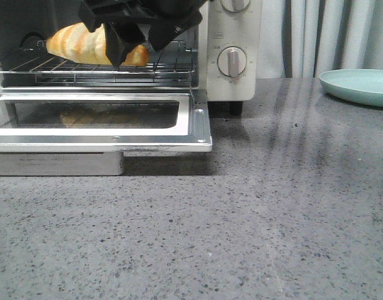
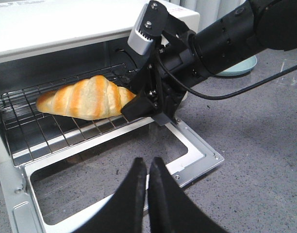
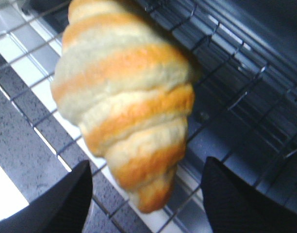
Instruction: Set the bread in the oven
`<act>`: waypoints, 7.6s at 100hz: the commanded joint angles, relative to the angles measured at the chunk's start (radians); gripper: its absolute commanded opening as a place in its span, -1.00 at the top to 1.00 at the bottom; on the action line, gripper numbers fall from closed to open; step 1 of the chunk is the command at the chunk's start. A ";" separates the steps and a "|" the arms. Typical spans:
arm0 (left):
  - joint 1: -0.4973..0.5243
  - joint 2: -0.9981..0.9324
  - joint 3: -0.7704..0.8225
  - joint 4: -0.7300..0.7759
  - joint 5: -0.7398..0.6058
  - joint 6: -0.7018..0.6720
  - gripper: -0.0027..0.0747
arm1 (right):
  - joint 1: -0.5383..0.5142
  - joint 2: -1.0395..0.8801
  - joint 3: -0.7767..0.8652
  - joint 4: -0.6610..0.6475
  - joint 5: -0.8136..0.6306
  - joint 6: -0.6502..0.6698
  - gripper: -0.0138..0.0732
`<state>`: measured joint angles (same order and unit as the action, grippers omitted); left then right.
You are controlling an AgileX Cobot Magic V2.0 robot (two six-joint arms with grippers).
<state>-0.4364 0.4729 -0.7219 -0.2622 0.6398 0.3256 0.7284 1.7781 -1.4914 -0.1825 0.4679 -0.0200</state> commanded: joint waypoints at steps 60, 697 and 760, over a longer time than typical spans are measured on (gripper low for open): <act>0.002 0.006 -0.030 0.024 -0.078 0.000 0.99 | 0.109 -0.332 0.020 -0.004 0.110 -0.004 0.83; 0.433 -0.505 0.745 0.130 -0.328 -0.271 0.99 | -0.887 -1.808 1.514 0.113 -0.164 0.041 0.82; 0.433 -0.505 0.745 0.130 -0.328 -0.271 0.99 | -0.887 -1.808 1.514 0.113 -0.164 0.041 0.82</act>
<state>-0.0075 -0.0040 0.0000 -0.1352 0.3540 0.0655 -0.1531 -0.0083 0.0098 -0.0749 0.3327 0.0290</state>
